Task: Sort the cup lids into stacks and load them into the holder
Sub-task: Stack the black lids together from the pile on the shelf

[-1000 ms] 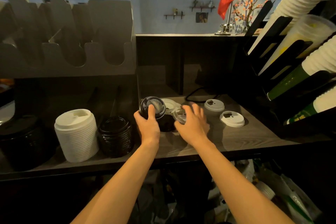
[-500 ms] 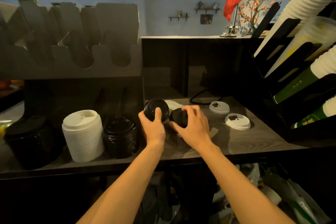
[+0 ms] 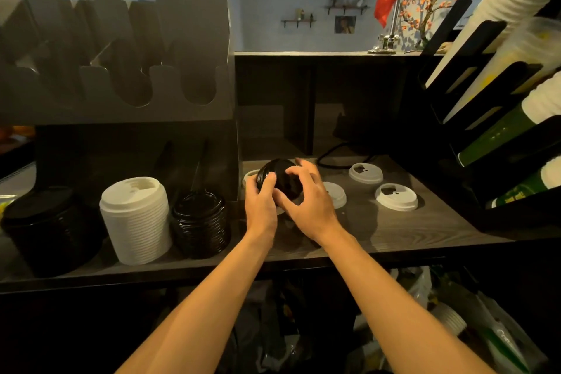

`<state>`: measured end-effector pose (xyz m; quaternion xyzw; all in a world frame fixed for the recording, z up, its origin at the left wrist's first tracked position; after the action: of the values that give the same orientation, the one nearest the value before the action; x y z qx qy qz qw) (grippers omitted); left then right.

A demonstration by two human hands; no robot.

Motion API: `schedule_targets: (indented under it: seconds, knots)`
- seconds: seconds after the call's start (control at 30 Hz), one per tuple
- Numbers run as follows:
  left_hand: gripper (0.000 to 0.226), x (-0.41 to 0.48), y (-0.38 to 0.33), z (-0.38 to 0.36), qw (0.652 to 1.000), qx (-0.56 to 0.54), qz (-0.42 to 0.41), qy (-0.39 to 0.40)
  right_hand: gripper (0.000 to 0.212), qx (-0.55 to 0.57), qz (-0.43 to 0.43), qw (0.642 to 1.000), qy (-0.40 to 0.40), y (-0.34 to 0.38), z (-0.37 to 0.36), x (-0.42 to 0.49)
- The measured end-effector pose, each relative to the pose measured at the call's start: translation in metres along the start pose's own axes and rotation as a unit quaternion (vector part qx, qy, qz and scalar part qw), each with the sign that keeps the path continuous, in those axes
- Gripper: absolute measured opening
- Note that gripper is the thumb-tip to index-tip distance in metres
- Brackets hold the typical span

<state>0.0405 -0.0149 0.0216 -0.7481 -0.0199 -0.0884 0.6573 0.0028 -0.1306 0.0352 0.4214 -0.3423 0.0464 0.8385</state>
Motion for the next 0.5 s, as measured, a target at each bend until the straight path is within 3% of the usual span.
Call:
schedule_targets:
  seconds: [0.17, 0.37, 0.5]
  knots:
    - [0.014, 0.000, 0.000, 0.002, 1.000, -0.022, 0.011, -0.014, 0.045, 0.001, 0.018, 1.000, -0.017, -0.001, 0.003, -0.002]
    - [0.020, 0.000, 0.002, 0.002, 0.999, -0.034, 0.029, -0.010, 0.051, 0.081, -0.052, 0.992, -0.086, -0.006, 0.020, -0.005]
    - [0.026, -0.001, 0.002, 0.002, 0.999, -0.022, 0.037, -0.020, 0.067, 0.104, -0.095, 0.986, -0.092, -0.009, 0.025, -0.006]
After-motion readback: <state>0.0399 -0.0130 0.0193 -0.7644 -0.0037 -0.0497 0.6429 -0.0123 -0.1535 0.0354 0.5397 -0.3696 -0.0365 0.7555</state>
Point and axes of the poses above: each hand's wrist, its own x-axis towards the middle knuckle, its own z-axis out of the back of the hand, y = z × x, the point moved 6 cm from there along x, towards the middle knuckle, and after that the axes turned 10 degrees about x, right-handed, at the moved point
